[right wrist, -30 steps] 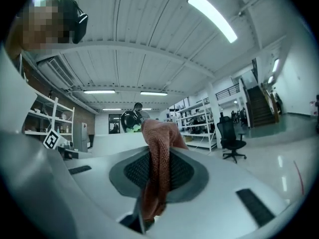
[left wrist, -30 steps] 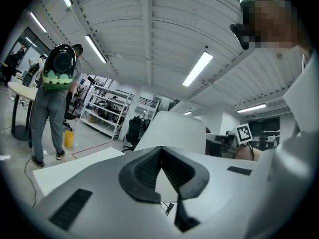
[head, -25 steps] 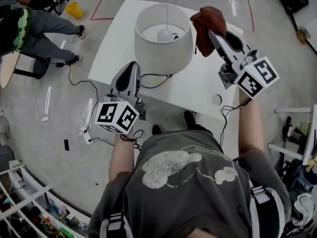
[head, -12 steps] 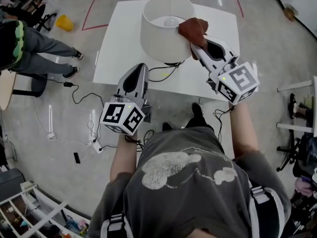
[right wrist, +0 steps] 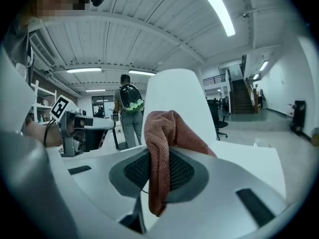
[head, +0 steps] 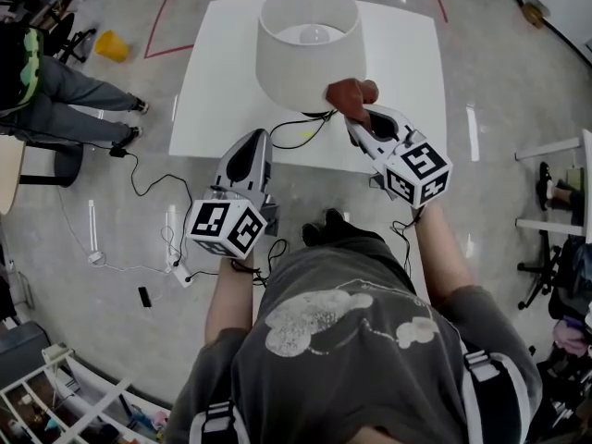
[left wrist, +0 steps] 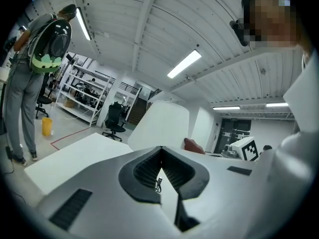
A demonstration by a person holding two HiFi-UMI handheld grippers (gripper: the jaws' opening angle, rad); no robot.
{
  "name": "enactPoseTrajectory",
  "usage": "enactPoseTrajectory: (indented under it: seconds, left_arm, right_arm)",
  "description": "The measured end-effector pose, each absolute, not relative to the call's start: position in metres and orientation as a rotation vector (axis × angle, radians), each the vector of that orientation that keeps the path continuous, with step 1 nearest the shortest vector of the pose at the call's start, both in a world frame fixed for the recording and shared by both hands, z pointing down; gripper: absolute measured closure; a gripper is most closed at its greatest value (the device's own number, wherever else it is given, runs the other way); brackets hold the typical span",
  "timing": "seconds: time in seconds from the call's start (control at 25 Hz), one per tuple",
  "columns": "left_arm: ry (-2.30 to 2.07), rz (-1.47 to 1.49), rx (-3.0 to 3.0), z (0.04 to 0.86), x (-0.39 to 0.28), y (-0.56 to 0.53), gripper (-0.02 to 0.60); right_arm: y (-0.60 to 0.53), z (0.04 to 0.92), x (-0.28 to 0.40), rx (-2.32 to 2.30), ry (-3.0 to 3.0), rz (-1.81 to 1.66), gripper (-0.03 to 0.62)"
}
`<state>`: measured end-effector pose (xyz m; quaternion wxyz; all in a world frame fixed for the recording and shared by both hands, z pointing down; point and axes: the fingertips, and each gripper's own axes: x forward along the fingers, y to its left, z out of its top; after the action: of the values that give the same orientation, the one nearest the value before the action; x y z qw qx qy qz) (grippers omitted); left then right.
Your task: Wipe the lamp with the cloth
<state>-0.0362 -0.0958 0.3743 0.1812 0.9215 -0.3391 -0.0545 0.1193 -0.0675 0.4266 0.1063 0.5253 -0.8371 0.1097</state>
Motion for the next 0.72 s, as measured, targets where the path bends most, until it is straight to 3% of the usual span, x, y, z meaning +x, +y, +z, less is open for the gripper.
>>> enactPoseTrajectory:
  seconds: [0.24,0.52,0.72]
  left_arm:
    - [-1.005,-0.142,2.591,0.371,-0.032,-0.101,0.574]
    - [-1.051,-0.152,2.627,0.349,-0.017,-0.106,0.574]
    - [-1.012,-0.173,2.682,0.33,-0.015,-0.116,0.574]
  right_arm:
    - [-0.062,0.419,0.119,1.507,-2.508,0.356,0.536]
    - [-0.055,0.329,0.134,1.491,-2.745,0.205,0.536]
    - [-0.07,0.282,0.098,1.41,-2.854,0.117,0.536]
